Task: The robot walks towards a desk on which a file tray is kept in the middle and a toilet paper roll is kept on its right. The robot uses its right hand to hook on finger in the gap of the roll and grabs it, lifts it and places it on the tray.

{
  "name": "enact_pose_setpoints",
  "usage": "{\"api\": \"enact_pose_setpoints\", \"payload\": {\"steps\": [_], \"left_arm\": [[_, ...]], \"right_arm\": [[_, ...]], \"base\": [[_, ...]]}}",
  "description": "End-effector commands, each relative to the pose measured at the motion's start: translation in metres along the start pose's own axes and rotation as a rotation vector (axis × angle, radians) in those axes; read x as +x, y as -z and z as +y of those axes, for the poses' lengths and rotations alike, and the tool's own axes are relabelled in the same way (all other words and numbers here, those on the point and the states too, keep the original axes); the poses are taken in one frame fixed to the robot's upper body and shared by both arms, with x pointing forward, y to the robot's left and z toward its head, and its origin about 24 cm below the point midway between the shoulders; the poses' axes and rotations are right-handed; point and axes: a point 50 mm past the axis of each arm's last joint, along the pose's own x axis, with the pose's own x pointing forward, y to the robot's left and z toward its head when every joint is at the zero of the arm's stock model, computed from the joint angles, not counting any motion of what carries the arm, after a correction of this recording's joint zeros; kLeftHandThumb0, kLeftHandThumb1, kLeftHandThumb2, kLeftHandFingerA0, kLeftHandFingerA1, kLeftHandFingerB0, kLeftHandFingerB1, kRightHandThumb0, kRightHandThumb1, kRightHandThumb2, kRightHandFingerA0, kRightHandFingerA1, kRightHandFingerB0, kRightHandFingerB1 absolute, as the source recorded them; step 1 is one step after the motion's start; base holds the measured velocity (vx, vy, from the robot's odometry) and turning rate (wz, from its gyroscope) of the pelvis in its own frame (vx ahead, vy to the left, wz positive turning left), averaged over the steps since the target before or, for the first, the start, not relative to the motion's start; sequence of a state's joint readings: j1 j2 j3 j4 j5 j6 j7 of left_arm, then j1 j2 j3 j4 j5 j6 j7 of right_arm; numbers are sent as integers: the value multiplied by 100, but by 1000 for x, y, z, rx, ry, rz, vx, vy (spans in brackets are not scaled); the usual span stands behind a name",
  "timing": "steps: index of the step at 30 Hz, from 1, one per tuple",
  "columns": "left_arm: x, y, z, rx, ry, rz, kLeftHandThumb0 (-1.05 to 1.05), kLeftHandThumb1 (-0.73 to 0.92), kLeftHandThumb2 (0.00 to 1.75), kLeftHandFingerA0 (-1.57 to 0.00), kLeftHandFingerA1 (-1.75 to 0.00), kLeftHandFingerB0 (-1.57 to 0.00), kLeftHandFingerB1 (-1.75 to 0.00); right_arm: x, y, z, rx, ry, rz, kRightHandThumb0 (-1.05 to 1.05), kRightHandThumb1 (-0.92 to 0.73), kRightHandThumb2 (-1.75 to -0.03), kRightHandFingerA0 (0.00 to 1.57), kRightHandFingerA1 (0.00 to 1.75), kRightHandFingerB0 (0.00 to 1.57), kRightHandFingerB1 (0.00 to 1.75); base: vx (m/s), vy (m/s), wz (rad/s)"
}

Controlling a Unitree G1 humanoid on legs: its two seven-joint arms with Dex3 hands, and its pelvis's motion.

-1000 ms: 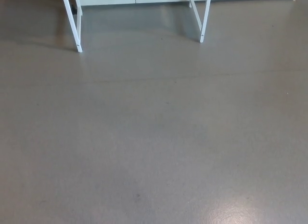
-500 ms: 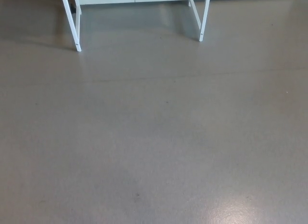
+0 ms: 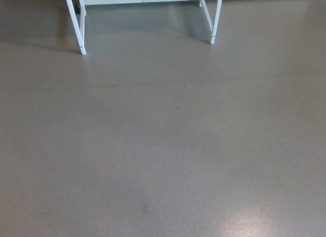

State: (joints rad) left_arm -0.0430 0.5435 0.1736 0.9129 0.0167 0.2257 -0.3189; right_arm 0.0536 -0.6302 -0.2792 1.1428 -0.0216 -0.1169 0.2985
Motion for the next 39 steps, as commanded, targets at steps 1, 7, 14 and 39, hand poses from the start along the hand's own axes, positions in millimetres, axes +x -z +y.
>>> {"api": "enact_pose_setpoints", "payload": {"steps": [1, 7, 14, 39], "left_arm": [[-3, -1, 7, 8, -10, 16, -95, 92, 72, -24, -92, -22, -80], [-1, 1, 8, -14, -20, 27, -91, 70, 119, -30, -79, -27, -73], [-2, 0, 9, 14, -16, 18, -91, 70, 120, -31, -80, -30, -75], [0, 3, 8, -12, -33, 53, -54, 59, 123, -7, -65, -6, -62]], "right_arm": [[-2, -2, -3, -42, -8, -28, -71, -82, -66, 25, 40, 8, 22], [-2, 0, -2, -25, -4, -13, -71, -79, -65, 26, 40, 11, 23], [-2, 1, -1, -6, 1, -18, -69, -80, -66, 26, 40, 10, 23], [0, -5, -3, -174, 20, -8, -79, -64, -100, 9, 48, 5, 23]], "base": [[0, 0, 0], [0, 0, 0], [0, 0, 0], [0, 0, 0]]}}
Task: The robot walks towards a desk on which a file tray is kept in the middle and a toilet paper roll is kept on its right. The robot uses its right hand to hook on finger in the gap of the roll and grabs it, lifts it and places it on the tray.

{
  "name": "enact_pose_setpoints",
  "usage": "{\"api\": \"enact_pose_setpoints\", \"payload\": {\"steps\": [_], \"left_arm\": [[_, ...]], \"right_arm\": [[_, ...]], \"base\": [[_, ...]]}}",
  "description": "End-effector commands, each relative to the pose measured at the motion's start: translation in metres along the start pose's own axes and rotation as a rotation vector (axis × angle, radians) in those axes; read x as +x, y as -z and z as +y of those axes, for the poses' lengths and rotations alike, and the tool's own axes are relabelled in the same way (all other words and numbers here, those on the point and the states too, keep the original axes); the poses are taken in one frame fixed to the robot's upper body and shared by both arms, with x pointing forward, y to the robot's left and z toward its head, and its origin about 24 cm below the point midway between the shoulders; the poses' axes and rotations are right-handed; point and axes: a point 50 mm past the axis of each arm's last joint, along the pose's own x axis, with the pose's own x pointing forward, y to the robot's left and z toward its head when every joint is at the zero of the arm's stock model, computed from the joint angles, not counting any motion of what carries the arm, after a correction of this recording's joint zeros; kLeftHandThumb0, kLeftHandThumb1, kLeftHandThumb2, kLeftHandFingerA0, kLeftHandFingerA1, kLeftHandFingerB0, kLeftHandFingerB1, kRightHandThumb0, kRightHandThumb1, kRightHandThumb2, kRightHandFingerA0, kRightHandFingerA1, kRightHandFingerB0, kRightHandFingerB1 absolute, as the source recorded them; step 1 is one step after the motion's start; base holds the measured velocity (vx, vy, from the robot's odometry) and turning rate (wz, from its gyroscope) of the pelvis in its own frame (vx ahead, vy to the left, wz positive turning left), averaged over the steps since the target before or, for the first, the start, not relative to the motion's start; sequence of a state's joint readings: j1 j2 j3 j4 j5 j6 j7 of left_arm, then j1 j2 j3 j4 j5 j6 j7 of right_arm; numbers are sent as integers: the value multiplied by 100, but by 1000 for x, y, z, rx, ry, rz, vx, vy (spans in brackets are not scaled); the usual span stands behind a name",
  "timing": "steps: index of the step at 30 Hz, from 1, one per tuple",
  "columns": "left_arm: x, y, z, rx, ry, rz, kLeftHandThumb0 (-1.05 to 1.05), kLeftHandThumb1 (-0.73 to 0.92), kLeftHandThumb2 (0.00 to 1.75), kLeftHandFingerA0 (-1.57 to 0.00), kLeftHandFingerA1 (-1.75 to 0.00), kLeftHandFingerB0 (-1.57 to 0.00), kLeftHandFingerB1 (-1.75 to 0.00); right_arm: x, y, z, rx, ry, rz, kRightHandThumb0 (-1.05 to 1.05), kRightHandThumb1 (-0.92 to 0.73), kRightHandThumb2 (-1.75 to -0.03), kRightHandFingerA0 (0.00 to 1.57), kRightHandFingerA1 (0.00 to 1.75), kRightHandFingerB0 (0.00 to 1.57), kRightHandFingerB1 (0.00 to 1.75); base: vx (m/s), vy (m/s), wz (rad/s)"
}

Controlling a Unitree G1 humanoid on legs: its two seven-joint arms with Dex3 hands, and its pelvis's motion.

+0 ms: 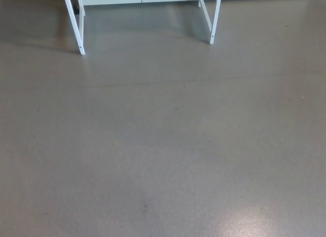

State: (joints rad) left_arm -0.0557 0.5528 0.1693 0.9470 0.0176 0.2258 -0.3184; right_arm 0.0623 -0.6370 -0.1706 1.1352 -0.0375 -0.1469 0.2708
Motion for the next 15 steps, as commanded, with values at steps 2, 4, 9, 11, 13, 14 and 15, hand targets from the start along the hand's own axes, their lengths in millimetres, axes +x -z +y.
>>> {"api": "enact_pose_setpoints", "payload": {"steps": [2, 4, 9, 11, 13, 14, 15], "left_arm": [[-1, 0, 5, -5, -30, 41, -56, 60, 124, -3, -63, -1, -60], [0, 2, 6, 9, -30, 30, -54, 55, 121, -12, -68, -10, -64], [-1, 1, 6, -18, -29, 29, -93, 92, 75, -22, -94, -19, -81], [-1, 1, 5, -8, -29, 21, -95, 92, 74, -24, -88, -23, -79], [-1, 1, 5, -25, -24, 24, -51, 55, 120, -11, -65, -7, -61], [-2, 0, 5, -38, -15, 23, -58, 59, 123, -5, -65, 0, -60], [-1, 0, 5, -19, -18, 33, -58, 60, 124, -4, -66, 0, -61]], "right_arm": [[-2, -3, -13, -55, 54, 5, -75, -62, -103, 2, 46, 2, 25], [-3, -3, -12, -21, 44, -20, -80, -64, -102, 2, 47, 2, 20], [-2, -4, -13, -58, 49, -2, -74, -65, -106, 0, 37, 0, 24], [-3, -3, -13, -74, 45, -4, -74, -64, -106, 0, 38, 0, 23], [-3, -2, -13, -45, 45, -14, -74, -63, -104, 2, 42, 2, 24], [-3, -1, -12, -41, 53, -19, -81, -66, -103, 2, 47, 1, 19], [-3, -1, -12, -40, 51, -19, -79, -65, -103, 2, 46, 2, 20]], "base": [[0, 0, 0], [0, 0, 0], [0, 0, 0], [0, 0, 0], [0, 0, 0], [0, 0, 0], [0, 0, 0]]}}
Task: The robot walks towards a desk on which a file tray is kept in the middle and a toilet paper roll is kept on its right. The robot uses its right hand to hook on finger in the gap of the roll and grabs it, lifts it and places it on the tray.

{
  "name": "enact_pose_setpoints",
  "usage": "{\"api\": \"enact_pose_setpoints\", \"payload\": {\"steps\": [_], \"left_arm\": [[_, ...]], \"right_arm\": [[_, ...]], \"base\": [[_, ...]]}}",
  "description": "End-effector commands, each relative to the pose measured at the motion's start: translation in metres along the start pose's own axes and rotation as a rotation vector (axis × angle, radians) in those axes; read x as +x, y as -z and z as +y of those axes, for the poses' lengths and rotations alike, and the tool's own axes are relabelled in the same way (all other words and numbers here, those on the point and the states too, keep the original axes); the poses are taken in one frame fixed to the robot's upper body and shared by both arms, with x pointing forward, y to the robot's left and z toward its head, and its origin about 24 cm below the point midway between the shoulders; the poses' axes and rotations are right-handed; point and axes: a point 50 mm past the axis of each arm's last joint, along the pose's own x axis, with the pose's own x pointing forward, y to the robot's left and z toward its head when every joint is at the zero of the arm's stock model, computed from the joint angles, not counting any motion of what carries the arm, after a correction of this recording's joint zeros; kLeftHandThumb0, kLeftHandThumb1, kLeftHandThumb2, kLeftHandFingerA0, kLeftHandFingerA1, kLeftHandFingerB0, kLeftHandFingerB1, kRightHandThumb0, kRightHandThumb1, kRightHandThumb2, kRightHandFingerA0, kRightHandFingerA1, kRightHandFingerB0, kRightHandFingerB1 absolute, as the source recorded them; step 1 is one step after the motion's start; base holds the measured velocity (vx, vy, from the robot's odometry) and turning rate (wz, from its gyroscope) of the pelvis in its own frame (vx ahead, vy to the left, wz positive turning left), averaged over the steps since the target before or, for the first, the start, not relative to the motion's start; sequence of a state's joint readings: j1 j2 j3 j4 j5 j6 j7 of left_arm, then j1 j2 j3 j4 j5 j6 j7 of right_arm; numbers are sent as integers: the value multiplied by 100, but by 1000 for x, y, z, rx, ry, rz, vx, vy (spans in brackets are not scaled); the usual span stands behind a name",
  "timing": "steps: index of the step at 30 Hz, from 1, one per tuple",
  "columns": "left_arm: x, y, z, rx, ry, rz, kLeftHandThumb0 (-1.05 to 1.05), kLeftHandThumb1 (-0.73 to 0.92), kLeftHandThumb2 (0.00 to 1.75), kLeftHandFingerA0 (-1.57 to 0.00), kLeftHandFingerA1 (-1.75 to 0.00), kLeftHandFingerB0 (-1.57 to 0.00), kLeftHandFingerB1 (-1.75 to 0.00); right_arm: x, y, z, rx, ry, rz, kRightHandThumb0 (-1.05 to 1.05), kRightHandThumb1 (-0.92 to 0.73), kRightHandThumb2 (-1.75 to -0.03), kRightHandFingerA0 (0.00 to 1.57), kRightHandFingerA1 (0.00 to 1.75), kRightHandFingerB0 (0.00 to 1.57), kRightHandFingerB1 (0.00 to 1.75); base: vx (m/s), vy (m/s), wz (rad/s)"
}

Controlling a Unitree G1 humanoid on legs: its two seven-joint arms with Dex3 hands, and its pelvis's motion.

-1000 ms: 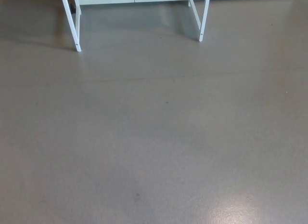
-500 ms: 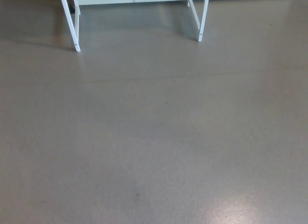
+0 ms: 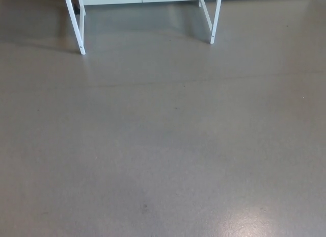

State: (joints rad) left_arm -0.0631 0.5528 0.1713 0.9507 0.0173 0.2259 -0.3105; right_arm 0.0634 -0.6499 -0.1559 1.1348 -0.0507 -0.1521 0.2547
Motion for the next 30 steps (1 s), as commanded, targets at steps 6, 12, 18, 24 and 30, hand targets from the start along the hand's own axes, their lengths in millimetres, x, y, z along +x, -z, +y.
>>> {"api": "enact_pose_setpoints", "payload": {"steps": [6, 12, 18, 24, 30], "left_arm": [[-2, 3, 5, -37, 4, 47, -105, 72, 120, -11, -75, -15, -69], [-5, 0, 5, -60, 37, 56, -99, 92, 68, 0, -81, -3, -69], [-5, -1, 5, -52, 39, 71, -101, 92, 68, 0, -79, -2, -68], [-6, -1, 4, -39, 39, 68, -103, 92, 70, 0, -79, -4, -69], [-5, 0, 4, -18, 23, 78, -105, 72, 122, -8, -73, -11, -68]], "right_arm": [[-2, -1, -9, -10, 27, -9, -74, -83, -65, 18, 43, 2, 23], [-2, -3, -10, -36, 23, -7, -80, -65, -102, 19, 53, 5, 17], [-3, -4, -11, -30, 5, -17, -77, -65, -99, 11, 51, 3, 20], [-3, -4, -10, -20, 9, -11, -78, -65, -100, 12, 52, 3, 20], [-3, -2, -9, -30, 25, -30, -79, -65, -102, 17, 54, 5, 20]], "base": [[0, 0, 0], [21, -6, 2], [1, -39, 17], [102, 104, -9], [236, 236, 14]]}}
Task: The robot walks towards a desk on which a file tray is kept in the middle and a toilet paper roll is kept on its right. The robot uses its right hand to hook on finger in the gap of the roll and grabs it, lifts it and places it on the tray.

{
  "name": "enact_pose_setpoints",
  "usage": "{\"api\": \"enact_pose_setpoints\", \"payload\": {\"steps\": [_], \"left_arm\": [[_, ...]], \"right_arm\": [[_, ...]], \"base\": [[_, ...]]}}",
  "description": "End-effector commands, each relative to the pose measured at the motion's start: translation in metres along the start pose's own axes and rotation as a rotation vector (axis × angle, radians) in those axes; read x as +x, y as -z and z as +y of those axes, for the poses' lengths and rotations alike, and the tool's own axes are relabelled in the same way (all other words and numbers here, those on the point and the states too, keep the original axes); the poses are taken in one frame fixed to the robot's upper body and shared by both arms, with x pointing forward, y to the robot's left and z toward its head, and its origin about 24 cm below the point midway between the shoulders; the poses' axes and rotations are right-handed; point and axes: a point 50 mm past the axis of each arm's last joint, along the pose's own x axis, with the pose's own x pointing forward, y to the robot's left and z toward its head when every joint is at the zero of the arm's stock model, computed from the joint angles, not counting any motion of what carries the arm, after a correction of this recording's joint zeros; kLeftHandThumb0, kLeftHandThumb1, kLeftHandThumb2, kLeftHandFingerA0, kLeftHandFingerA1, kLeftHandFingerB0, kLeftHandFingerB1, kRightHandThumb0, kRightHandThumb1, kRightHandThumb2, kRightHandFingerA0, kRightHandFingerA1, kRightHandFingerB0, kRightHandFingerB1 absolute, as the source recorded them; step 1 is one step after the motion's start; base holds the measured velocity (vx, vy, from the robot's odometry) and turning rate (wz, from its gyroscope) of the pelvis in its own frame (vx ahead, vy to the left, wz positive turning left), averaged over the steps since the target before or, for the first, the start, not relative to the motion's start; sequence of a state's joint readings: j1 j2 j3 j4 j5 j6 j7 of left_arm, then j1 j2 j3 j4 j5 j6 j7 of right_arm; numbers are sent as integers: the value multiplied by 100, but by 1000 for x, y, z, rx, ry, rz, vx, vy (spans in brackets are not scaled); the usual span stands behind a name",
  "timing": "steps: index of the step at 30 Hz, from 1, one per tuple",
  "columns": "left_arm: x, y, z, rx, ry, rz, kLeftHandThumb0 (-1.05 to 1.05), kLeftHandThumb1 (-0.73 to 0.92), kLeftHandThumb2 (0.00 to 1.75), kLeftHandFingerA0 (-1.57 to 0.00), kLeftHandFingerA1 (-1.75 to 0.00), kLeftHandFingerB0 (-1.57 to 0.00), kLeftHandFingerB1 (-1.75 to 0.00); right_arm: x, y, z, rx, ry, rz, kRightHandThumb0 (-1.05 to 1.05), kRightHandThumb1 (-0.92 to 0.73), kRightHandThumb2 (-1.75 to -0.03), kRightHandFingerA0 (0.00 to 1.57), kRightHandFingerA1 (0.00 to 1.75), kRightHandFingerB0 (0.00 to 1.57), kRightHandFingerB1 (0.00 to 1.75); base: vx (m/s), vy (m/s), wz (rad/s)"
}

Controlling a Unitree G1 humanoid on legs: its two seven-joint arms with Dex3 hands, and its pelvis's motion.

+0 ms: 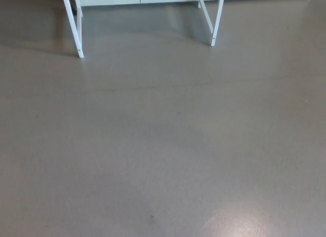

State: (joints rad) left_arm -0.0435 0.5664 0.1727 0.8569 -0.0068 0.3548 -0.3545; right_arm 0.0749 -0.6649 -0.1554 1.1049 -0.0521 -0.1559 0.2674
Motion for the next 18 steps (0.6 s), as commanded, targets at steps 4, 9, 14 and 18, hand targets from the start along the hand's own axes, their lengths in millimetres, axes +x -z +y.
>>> {"api": "enact_pose_setpoints", "payload": {"steps": [4, 9, 14, 18], "left_arm": [[-1, 1, 2, 54, -21, 24, -105, 75, 124, -10, -73, -14, -68], [-2, 0, 3, 9, -29, 45, -105, 74, 122, -12, -73, -13, -67], [0, 2, 3, 8, -27, 33, -105, 74, 123, -8, -72, -12, -66], [-1, 0, 3, 4, -9, 24, -105, 75, 123, 0, -69, -17, -64]], "right_arm": [[-1, 1, -3, -37, 17, 2, -81, -67, -104, 18, 54, 5, 16], [-2, 1, -3, 12, 3, -13, -76, -63, -99, 13, 52, 4, 22], [-1, 1, -4, -9, -10, 19, -76, -66, -103, 11, 51, 0, 19], [-1, 1, -4, 2, -1, -9, -77, -64, -101, 16, 54, 4, 20]], "base": [[108, 27, 4], [88, -115, 8], [67, -241, -2], [61, -156, -3]]}}
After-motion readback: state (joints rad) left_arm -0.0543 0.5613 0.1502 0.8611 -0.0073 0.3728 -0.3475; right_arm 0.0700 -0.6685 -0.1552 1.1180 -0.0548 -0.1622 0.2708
